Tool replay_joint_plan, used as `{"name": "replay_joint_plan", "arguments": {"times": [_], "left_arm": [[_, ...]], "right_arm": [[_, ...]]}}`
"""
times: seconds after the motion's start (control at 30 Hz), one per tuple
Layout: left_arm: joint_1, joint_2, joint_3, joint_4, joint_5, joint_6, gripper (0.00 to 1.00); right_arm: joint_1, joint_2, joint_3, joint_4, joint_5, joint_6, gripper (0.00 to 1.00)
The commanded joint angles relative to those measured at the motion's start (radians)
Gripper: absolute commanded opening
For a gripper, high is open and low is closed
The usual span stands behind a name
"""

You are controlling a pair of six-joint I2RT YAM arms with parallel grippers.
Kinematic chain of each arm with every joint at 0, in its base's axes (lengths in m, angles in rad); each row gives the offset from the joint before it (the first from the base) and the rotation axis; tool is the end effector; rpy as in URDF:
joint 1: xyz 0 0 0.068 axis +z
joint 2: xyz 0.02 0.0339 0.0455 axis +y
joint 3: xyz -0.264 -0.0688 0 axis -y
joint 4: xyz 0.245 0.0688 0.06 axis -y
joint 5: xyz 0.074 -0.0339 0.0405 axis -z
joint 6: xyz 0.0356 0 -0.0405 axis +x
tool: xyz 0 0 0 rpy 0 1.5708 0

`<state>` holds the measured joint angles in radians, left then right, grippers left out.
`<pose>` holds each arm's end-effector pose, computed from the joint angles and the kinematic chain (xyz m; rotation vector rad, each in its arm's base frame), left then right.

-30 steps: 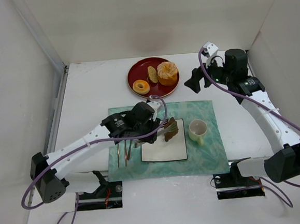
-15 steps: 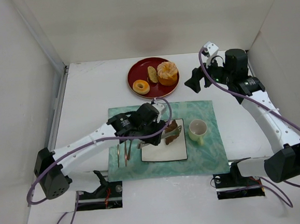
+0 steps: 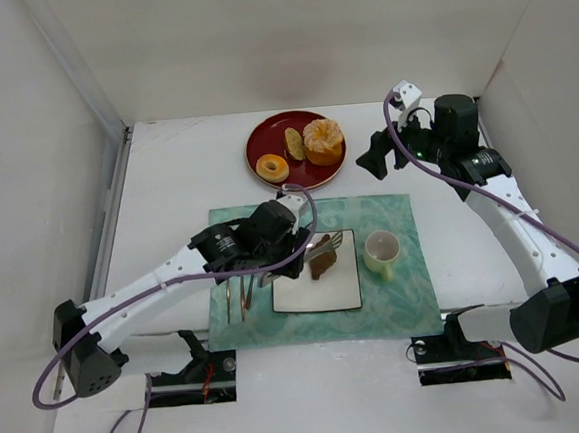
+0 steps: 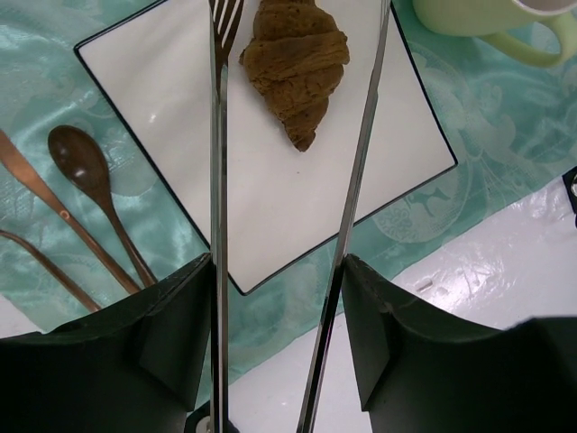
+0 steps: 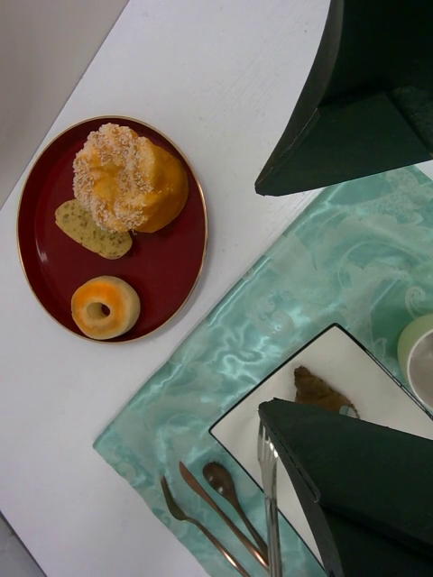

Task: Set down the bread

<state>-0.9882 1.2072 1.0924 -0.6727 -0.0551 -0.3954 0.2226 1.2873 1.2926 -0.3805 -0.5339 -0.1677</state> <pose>0.1412 -0.2107 0.3142 0.6862 2.3420 -0.5911 0.2771 0.0813 0.3899 -0.7147 1.7934 0.5543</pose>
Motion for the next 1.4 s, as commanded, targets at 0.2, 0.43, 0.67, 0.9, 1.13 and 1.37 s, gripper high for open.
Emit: {"name": "replay_joint_plan", "arguments": {"times": [0.2, 0.43, 0.67, 0.9, 1.13, 1.37], "left_arm": [[-0.006, -0.110, 0.018, -0.034, -0.182, -0.049, 0.48], [0.149, -0.173, -0.029, 0.093, -0.391, 0.001, 0.47], [0.420, -0.165, -0.121, 0.280, -0.368, 0.133, 0.48], [0.747, -0.135, -0.198, 0.465, -0.276, 0.253, 0.46], [0.933, -0.031, -0.308, 0.646, -0.209, 0.329, 0.46], [1.010, 0.078, -0.290, 0.665, -0.181, 0.349, 0.46]], "right_arm": [[-0.005, -0.031, -0.003, 0.057, -0.009, 0.004, 1.00], [-0.005, -0.031, -0.012, 0.057, -0.018, 0.004, 1.00], [-0.005, -0.031, -0.012, 0.057, -0.037, 0.004, 1.00], [-0.005, -0.049, -0.012, 0.057, -0.046, 0.004, 1.00], [-0.005, -0.069, -0.012, 0.057, -0.046, 0.004, 1.00], [-0.005, -0.069, -0.012, 0.057, -0.046, 0.004, 1.00]]}}
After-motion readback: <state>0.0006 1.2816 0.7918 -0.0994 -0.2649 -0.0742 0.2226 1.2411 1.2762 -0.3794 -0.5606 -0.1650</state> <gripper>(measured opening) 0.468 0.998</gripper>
